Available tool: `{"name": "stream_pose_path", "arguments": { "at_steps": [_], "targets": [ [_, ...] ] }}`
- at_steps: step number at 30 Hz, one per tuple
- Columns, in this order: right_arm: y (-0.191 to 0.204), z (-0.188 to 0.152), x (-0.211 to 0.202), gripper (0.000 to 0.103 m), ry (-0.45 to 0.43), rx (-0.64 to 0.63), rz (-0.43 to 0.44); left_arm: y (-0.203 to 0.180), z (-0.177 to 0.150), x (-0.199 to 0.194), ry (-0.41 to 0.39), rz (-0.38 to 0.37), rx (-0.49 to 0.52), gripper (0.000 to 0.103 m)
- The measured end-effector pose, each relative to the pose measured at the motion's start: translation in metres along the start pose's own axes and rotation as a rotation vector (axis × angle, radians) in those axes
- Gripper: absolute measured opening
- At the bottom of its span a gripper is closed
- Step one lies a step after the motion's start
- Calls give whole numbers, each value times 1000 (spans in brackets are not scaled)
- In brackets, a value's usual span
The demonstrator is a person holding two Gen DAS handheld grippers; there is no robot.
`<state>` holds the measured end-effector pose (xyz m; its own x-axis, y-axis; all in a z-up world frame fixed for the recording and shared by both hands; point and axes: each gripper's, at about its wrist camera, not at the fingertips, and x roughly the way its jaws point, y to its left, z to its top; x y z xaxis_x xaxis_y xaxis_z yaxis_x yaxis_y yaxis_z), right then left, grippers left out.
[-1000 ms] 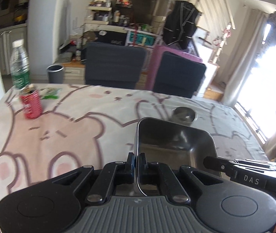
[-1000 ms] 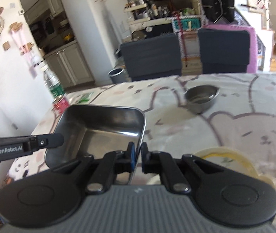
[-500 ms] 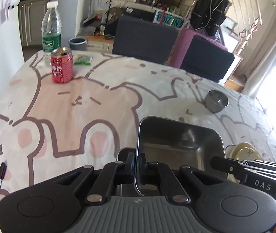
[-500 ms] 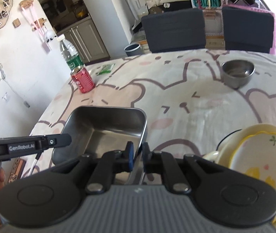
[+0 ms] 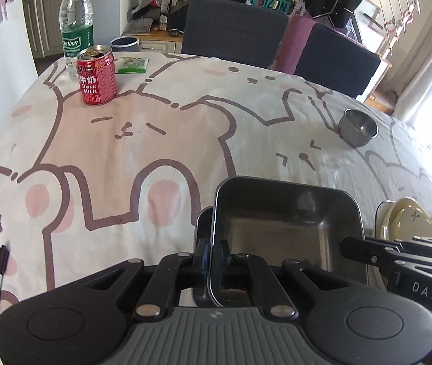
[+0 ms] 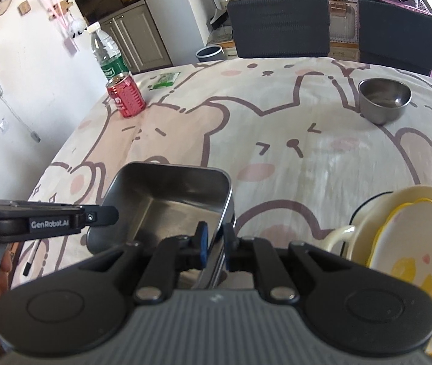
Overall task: Organize plates and bowls
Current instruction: 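Lower the steel pan onto the tablecloth beside the stack with both grippers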
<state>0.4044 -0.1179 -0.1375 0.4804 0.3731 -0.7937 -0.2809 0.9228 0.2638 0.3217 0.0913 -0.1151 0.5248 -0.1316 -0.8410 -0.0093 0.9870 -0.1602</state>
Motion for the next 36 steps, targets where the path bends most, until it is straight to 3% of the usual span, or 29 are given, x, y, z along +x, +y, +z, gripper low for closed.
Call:
{"name": "stream_pose_path", "arguments": {
  "at_steps": [4,8,14,19,26,29,36],
  "targets": [
    [2,-1,3,11,12,-18,-9,0,-1,0,7,29,20,5],
    [6,0,4,11,0,-72,-71,5,-2,2,22,39,5,4],
    [3,-1,4,10,13,-55,-46,3,-3,-2,16,13,13,4],
    [3,-2,7,10,31,-57,-41,-6,-7,6,63,0,55,6],
    [3,-3,13,9,53,-55,-34,-4,-8,7,72,32,52,14],
    [4,-5,18,9,77,-60,-41,-2,-8,9,93,41,44,22],
    [3,-5,21,6,92,-49,-44,-1,-14,22,168,44,64,22]
  ]
}}
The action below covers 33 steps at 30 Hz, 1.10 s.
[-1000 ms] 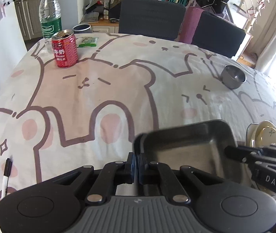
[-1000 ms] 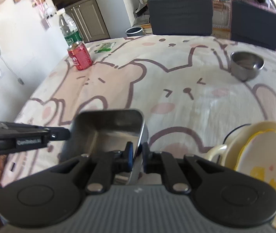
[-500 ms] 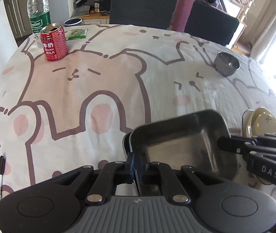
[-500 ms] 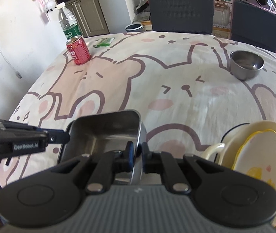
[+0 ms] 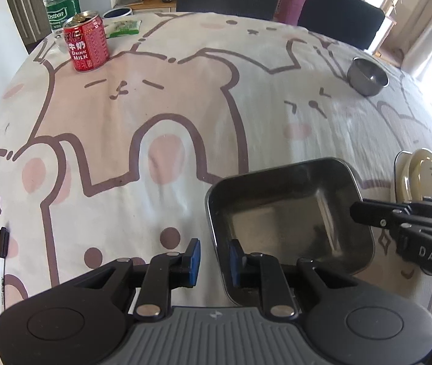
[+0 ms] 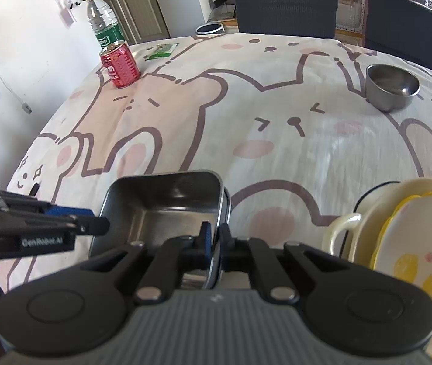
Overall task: Organize plates and bowls
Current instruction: 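Lower the steel pan onto the tablecloth beside the stack with both grippers, then open both grippers to release the steel pan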
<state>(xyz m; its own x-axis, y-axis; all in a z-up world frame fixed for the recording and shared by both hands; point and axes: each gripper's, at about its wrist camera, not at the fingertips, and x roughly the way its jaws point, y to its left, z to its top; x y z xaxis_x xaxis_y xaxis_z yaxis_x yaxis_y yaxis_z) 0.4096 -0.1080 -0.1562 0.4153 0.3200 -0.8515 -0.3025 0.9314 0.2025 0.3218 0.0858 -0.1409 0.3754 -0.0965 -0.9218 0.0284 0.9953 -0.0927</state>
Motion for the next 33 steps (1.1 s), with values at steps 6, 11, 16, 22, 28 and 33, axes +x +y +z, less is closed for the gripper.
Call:
{"name": "stream_pose_path", "arguments": {
  "at_steps": [6,11,16,22,28,33],
  "targets": [
    [-5,-1,2,4,13,24,-15,4,1,2,-6,22,-7,22],
    [-10,-1,4,4,34,52,17,2,3,3,-20,39,2,20],
    [-13,-3,6,8,56,94,63,1,5,5,-34,16,1,4],
    [-9,-4,15,9,91,86,59,-1,9,6,-55,27,5,3],
    [-8,-3,17,9,76,78,49,0,10,7,-62,28,3,3],
    [-9,-2,19,9,76,91,48,1,10,7,-66,22,2,3]
  ]
}}
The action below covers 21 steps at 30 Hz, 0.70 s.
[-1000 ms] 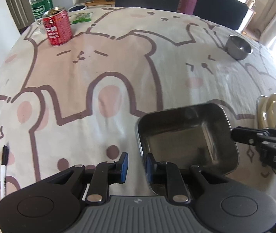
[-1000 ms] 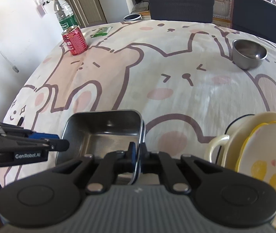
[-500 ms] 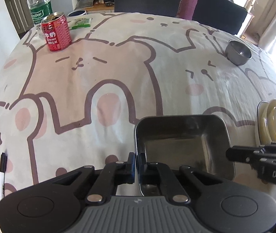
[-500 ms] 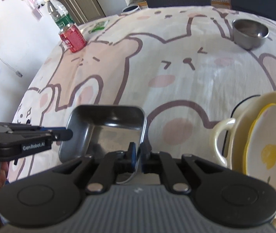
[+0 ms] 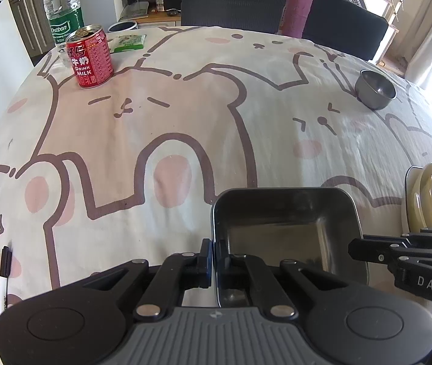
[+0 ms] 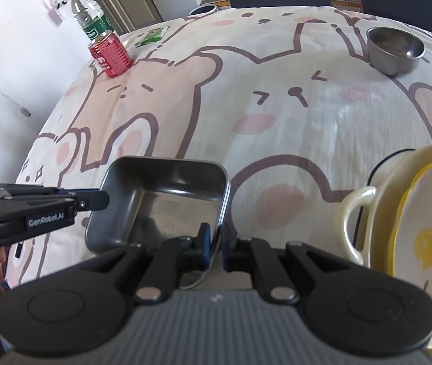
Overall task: Organize plates and bowls
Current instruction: 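Open both grippers to release the steel pan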
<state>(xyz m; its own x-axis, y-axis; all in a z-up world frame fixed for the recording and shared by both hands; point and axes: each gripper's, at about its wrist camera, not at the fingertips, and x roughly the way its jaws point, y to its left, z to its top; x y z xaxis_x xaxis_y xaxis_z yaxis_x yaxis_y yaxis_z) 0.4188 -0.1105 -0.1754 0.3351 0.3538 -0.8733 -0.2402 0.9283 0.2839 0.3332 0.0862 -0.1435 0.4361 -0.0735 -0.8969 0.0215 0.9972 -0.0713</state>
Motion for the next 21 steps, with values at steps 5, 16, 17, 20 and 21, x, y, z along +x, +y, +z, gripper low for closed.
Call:
{"name": "stream_pose_path", "arguments": {
  "at_steps": [5,16,17,20,21],
  "targets": [
    [0,0,0,9,3,-3,0,-2,0,-1,-8,2,6,3],
    [-1,0,-21,69,-67,-37,-34,-9,0,-29,-86,31,21,88],
    [-2,0,-27,74,-84,-35,-34,-10,1,-32,-101,32,16,91],
    [-13,1,-47,86,-146,-8,-30,-15,5,-45,-156,25,1,99],
    [-17,0,-56,88,-179,1,-33,-18,7,-50,-184,16,-2,100]
  ]
}}
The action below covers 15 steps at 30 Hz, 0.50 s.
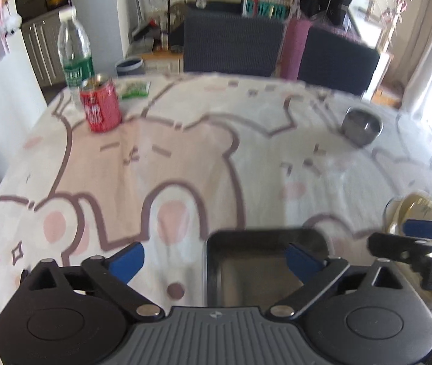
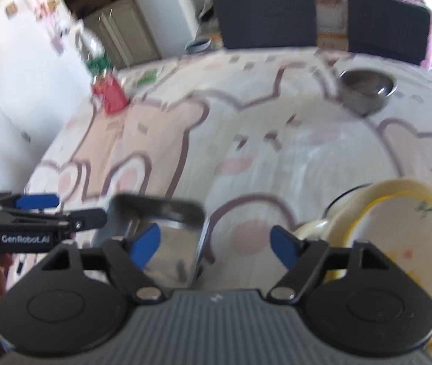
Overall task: Organize plates and bowls
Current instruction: 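Open both grippers to release the steel pan, then move both grippers to the small oval steel bowl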
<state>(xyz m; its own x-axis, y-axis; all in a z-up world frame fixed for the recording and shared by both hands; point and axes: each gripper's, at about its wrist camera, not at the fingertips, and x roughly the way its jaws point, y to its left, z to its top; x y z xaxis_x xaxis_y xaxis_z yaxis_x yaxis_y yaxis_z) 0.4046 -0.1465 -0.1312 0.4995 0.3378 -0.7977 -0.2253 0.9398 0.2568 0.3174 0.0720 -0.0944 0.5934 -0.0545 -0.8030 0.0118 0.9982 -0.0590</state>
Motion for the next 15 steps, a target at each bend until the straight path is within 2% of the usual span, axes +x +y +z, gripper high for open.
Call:
{"name": "stream_pose_path", "arguments": {
  "at_steps": [2,3,9,15],
  "targets": [
    [-8,3,-16,101,-53,15,-15,-9,5,-9,-56,-28,-4,101],
    [-13,4,-25,103,-80,21,-22,-15,8,-14,-81,-44,-3,103],
    [-51,14,-70,103,-223,33,-68,-69,25,-28,-202,-127,22,103],
    [-103,27,-89,103,-333,38,-117,-126,47,-13,-233,-208,20,103]
  ]
}}
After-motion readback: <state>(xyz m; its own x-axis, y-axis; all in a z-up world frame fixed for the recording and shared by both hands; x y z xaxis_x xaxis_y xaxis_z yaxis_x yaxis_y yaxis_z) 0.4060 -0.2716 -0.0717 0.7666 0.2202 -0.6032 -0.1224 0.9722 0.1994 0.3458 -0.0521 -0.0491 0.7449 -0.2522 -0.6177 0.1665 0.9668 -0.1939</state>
